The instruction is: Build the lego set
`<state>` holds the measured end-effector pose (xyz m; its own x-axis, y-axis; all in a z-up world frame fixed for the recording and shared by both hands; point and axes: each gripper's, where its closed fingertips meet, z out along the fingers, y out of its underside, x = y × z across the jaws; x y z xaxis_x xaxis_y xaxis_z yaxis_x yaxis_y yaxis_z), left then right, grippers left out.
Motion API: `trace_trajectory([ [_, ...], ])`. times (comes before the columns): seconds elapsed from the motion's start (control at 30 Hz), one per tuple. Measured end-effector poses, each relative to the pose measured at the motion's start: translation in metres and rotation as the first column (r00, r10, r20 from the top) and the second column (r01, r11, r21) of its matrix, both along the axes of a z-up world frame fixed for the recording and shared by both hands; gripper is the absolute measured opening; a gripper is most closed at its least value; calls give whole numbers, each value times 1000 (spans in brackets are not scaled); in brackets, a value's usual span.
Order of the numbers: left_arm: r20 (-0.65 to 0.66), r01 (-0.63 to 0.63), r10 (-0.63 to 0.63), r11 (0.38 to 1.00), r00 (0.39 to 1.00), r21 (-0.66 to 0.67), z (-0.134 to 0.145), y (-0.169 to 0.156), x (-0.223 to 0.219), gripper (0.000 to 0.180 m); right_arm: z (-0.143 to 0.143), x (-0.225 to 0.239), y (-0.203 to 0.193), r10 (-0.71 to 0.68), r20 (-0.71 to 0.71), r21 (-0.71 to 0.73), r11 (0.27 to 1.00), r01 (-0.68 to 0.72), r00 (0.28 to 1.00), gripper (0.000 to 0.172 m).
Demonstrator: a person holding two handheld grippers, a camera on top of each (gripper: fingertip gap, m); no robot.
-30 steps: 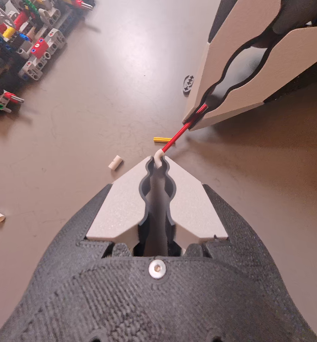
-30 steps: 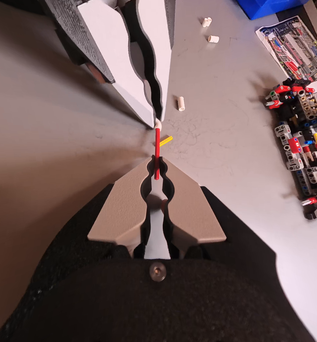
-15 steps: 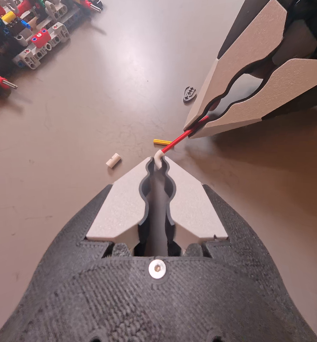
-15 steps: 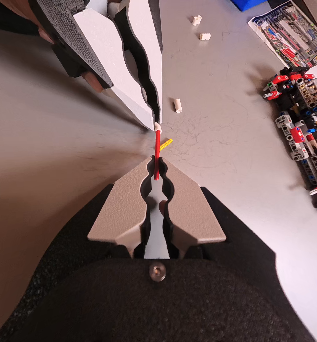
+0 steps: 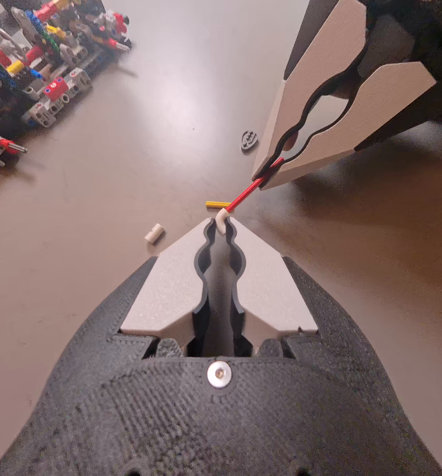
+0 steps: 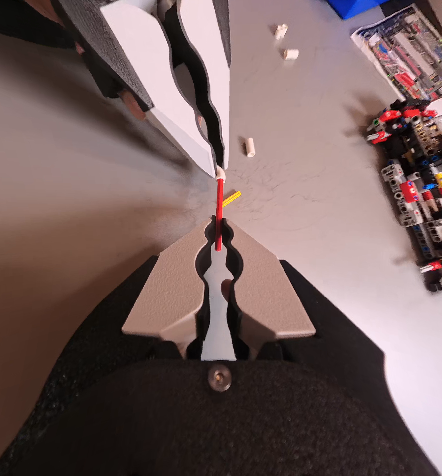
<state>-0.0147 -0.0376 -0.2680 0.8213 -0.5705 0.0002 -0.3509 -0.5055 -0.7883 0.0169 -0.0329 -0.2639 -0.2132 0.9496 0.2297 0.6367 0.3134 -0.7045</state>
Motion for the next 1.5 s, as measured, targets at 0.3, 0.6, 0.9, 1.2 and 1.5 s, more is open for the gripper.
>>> trace_trajectory([
  [0.3, 245, 96, -122, 989, 962, 115, 36, -5, 3, 6, 26, 12, 5, -2, -60, -16, 1000, 1, 998, 1],
  [0.6, 484, 208, -283, 957, 828, 203, 75, -24, 25, 6, 33, 14, 1, 11, -90, -40, 999, -14, 996, 1],
  [0.9, 519, 224, -309, 949, 797, 220, 82, -28, 27, 6, 37, 13, -1, 18, -117, -57, 998, -25, 993, 1],
  [1.2, 376, 107, -169, 978, 911, 181, 58, -8, 10, 6, 47, 11, -3, 15, -162, -84, 996, -29, 987, 1],
  [1.5, 256, 62, -110, 980, 961, 187, 45, 0, 5, 6, 41, 10, -3, -17, -140, -131, 991, -1, 990, 1],
])
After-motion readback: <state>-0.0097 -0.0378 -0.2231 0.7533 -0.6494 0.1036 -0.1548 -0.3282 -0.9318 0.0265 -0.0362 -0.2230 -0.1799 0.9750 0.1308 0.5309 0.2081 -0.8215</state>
